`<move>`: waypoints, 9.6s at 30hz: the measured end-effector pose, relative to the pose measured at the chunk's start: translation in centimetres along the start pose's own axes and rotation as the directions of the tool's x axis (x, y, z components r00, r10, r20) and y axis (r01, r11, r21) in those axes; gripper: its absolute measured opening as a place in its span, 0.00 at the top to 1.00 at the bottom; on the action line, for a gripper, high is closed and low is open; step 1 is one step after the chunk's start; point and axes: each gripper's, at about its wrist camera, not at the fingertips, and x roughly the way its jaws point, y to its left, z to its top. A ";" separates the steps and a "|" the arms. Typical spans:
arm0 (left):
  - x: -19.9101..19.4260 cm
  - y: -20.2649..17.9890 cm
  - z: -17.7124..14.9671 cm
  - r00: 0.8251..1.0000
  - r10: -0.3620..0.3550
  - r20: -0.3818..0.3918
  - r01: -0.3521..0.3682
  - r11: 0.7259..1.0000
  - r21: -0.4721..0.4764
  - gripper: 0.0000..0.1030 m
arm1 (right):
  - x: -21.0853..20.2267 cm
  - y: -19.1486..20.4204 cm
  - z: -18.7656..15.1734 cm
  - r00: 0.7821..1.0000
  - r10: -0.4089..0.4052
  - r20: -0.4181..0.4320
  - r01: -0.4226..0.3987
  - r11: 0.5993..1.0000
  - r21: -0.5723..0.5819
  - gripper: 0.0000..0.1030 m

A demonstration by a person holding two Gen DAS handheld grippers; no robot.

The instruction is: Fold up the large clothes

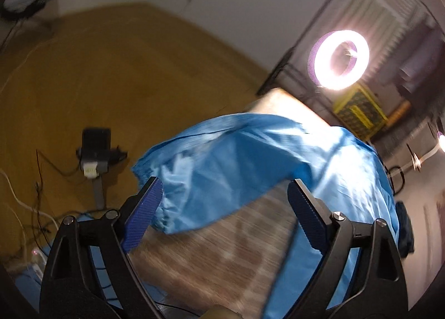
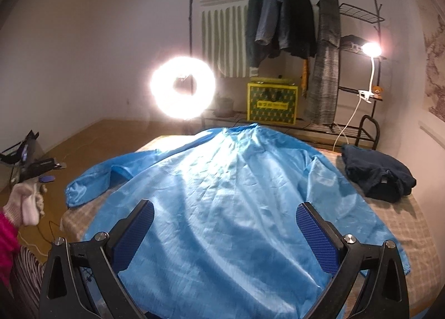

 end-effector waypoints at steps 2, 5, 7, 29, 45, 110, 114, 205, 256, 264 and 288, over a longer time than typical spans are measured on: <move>1.9 1.5 0.1 0.999 0.017 -0.028 -0.019 0.998 -0.054 0.09 | 0.6 0.4 -0.3 1.000 0.000 -0.017 0.000 1.000 -0.014 0.00; 4.5 4.0 0.4 0.997 0.051 -0.063 -0.058 0.992 -0.112 0.09 | 1.6 0.6 -0.7 0.999 0.001 -0.034 -0.002 1.000 -0.027 0.00; 5.7 4.6 0.4 0.993 0.073 -0.088 -0.082 0.990 -0.111 0.09 | 2.4 0.5 -1.0 0.999 0.006 -0.048 -0.007 1.000 -0.021 0.00; 0.1 -2.9 2.5 0.979 -0.192 0.068 0.189 0.981 0.042 0.97 | 6.5 0.4 -2.6 0.979 0.070 -0.191 -0.069 0.998 0.013 0.07; -10.6 -17.1 -12.4 0.865 -0.473 -0.167 0.497 0.764 0.412 0.97 | 10.3 0.1 -1.0 0.912 0.311 -0.266 -0.280 0.949 0.147 0.58; 0.4 -9.9 -17.3 0.891 -0.210 -0.402 0.300 0.938 0.174 0.73 | 17.7 12.3 -8.6 0.615 0.522 -0.591 -0.500 0.838 0.220 0.58; 2.1 -10.7 -18.3 0.886 -0.143 -0.441 0.262 0.939 0.221 0.69 | 17.7 12.6 -8.6 0.621 0.512 -0.594 -0.500 0.842 0.204 0.59; 2.8 -7.7 -16.6 0.900 -0.208 -0.383 0.289 0.943 0.165 0.99 | 19.3 12.9 3.6 0.733 0.492 -0.470 -0.507 0.856 0.106 0.39; -4.4 -23.5 -18.7 0.805 -0.412 -0.428 0.569 0.742 0.355 1.00 | 30.6 8.3 5.2 0.776 0.529 -0.343 -0.377 0.826 0.420 1.00; -3.9 -27.3 -23.2 0.792 -0.338 -0.509 0.577 0.687 0.441 1.00 | 29.7 -0.3 -0.6 0.790 0.511 -0.339 -0.231 0.760 0.607 1.00; 0.1 -26.1 -27.1 0.761 -0.217 -0.611 0.543 0.728 0.418 1.00 | 33.5 15.9 7.2 0.790 0.298 -0.535 -0.423 0.897 -0.126 0.41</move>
